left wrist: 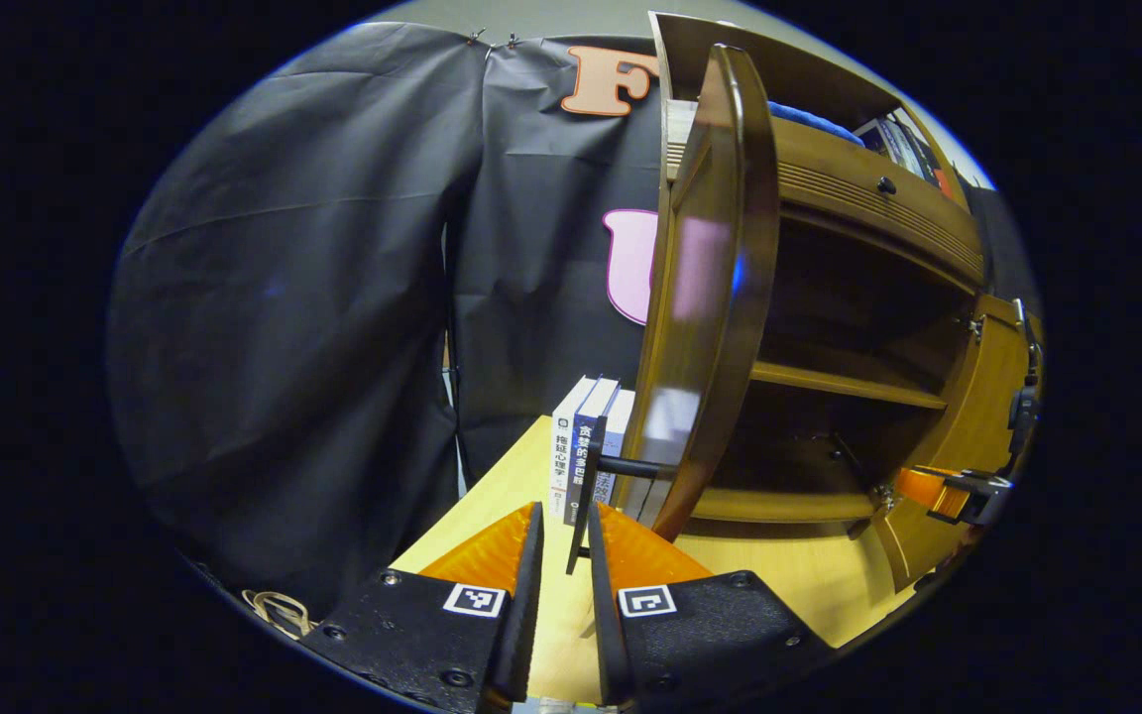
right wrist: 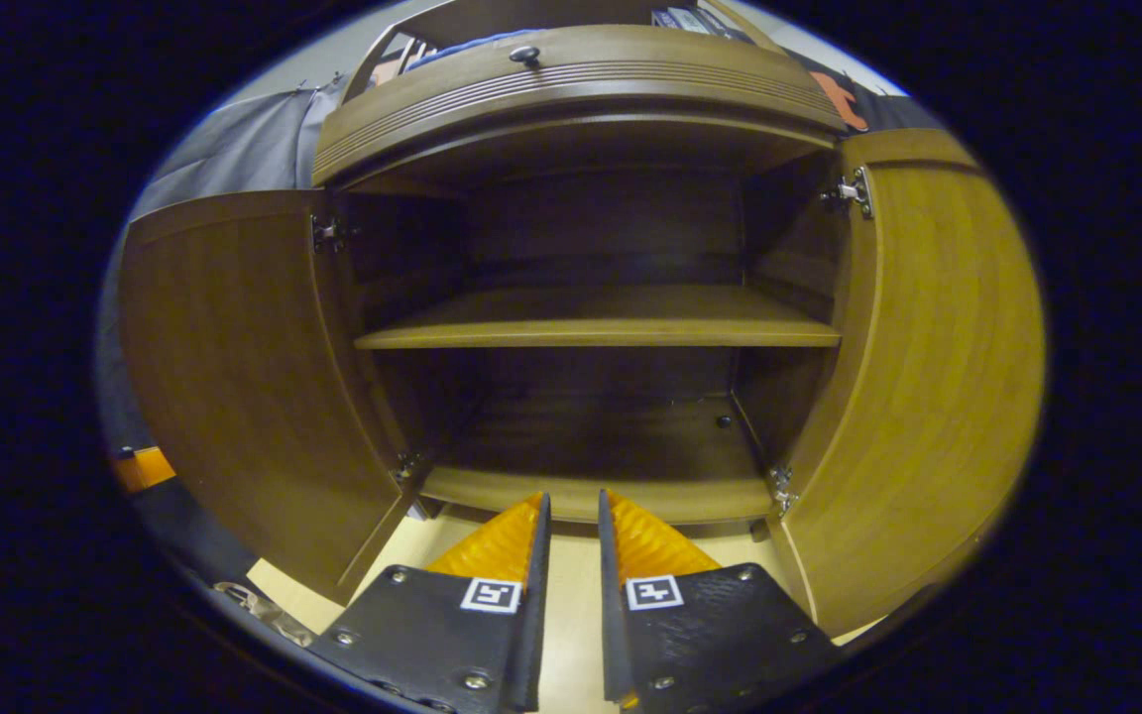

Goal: Open the right door of the double-door shoe cabinet with the right hand, and open the left door with the left hand.

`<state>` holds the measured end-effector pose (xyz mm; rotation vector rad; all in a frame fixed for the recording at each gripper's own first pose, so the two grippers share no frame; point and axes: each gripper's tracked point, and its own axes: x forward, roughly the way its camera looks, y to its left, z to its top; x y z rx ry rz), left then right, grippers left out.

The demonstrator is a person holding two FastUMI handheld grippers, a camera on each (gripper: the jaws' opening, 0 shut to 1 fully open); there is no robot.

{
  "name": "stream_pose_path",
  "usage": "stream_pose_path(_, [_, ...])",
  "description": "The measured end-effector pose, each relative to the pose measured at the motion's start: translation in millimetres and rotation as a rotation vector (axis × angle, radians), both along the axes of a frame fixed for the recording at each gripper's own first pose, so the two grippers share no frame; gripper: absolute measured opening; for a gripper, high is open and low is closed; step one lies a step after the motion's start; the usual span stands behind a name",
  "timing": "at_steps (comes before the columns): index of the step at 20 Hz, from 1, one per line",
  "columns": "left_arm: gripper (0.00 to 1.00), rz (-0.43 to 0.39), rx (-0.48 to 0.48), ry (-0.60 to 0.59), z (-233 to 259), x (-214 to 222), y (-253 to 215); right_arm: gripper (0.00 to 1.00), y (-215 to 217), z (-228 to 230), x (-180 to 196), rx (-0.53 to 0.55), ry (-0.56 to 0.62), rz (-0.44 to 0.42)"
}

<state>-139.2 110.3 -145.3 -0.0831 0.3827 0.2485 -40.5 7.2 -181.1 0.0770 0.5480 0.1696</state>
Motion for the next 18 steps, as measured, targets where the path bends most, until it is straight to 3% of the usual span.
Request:
stream_pose_path(5, [0.28, 0.058, 0.082, -0.016, 18.6, -13.8, 23.9, 0.24, -0.1, -1.3, -2.1, 0.003, 0.003, 0.004])
stream_pose_path(9, [0.28, -0.004, 0.063, -0.048, 37.2, -19.9, 3.4, 0.24, -0.9, 0.4, -4.0, 0.003, 0.002, 0.003])
stream_pose_path(10, [0.21, -0.015, 0.075, -0.055, 43.2, -21.3, -3.3, 0.24, -1.7, 0.8, -6.5, 0.003, 0.001, 0.000])
stream_pose_path(11, [0.28, -0.028, 0.088, -0.067, 50.6, -19.5, -6.0, 0.24, -3.2, 1.9, -8.4, 0.003, -0.001, -0.004])
stream_pose_path(14, [0.27, -0.065, 0.178, -0.139, 83.6, -15.4, -27.3, 0.24, -10.9, 7.8, -12.8, 0.008, 0.000, -0.020])
stream_pose_path(15, [0.20, -0.088, 0.215, -0.172, 97.4, -13.2, -35.4, 0.24, -15.2, 11.7, -14.7, 0.008, -0.008, -0.029])
stream_pose_path(16, [0.27, -0.115, 0.246, -0.201, 110.8, -8.6, -44.9, 0.24, -20.8, 18.0, -16.5, 0.005, -0.018, -0.040])
stream_pose_path(17, [0.20, -0.151, 0.264, -0.225, 120.9, -1.6, -54.5, 0.24, -26.3, 24.5, -18.1, 0.001, -0.027, -0.052])
stream_pose_path(18, [0.20, -0.187, 0.268, -0.248, 128.2, 6.1, -66.8, 0.24, -32.1, 30.5, -19.8, -0.004, -0.035, -0.063])
